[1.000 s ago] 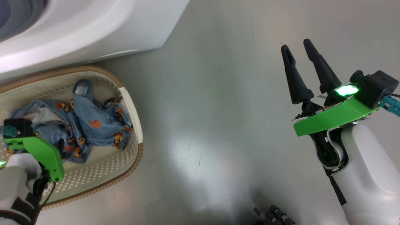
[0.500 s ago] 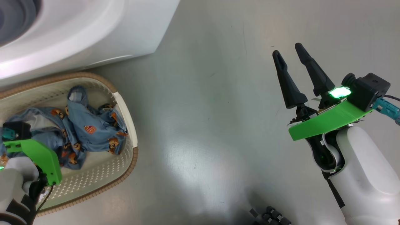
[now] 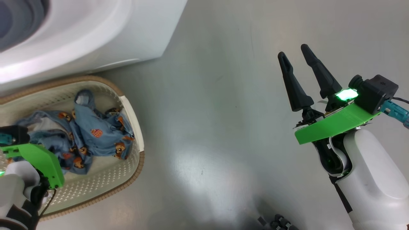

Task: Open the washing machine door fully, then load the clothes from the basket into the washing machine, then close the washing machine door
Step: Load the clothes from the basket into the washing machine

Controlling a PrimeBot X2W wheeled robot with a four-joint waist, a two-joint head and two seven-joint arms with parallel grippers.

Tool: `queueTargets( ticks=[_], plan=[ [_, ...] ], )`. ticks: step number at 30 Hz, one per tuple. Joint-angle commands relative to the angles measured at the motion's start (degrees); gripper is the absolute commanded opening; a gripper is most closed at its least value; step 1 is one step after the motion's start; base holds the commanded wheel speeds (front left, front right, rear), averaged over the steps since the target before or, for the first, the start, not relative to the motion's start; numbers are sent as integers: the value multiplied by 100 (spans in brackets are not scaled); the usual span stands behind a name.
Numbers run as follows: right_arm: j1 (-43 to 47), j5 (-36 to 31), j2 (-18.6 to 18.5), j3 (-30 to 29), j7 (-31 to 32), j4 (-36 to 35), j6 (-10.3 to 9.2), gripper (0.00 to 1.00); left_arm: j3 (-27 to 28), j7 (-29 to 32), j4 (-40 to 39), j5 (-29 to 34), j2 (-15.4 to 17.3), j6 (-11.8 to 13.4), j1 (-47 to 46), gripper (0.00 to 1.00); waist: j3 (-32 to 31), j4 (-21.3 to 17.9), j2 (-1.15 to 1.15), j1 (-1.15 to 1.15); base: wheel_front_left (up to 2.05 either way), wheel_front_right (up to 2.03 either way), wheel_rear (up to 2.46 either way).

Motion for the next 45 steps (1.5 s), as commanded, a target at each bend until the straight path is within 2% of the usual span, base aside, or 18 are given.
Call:
queueTargets(
  ticks=[1,16,23,27,35,45],
  plan=[
    [264,-71,-30,83,-68,-81,57,100,122,-145,-18,-94,181,-9,167,0,-153,86,0,-1,0,0,0],
    [647,7,-215,73,-68,167,57,100,26,-1370,-358,-660,-59,-9,741,0,-1372,443,0,-1,0,0,0],
    [993,52,-367,-35,-68,270,57,100,1,-1613,-665,-809,-89,-9,1036,0,-1911,631,0,-1,0,0,0],
    [1142,68,-407,-88,-68,297,57,100,192,-1628,-928,-740,-34,-9,1113,0,-2121,705,0,-1,0,0,0],
    [1518,119,-488,-177,-68,338,57,100,1365,-1631,-1936,195,0,-6,1738,0,-2619,830,0,-1,0,0,0],
    [1938,156,-576,-398,-68,351,57,100,2722,-1632,-3264,1448,-340,0,2603,0,-3037,972,0,-1,0,0,0]
  ],
)
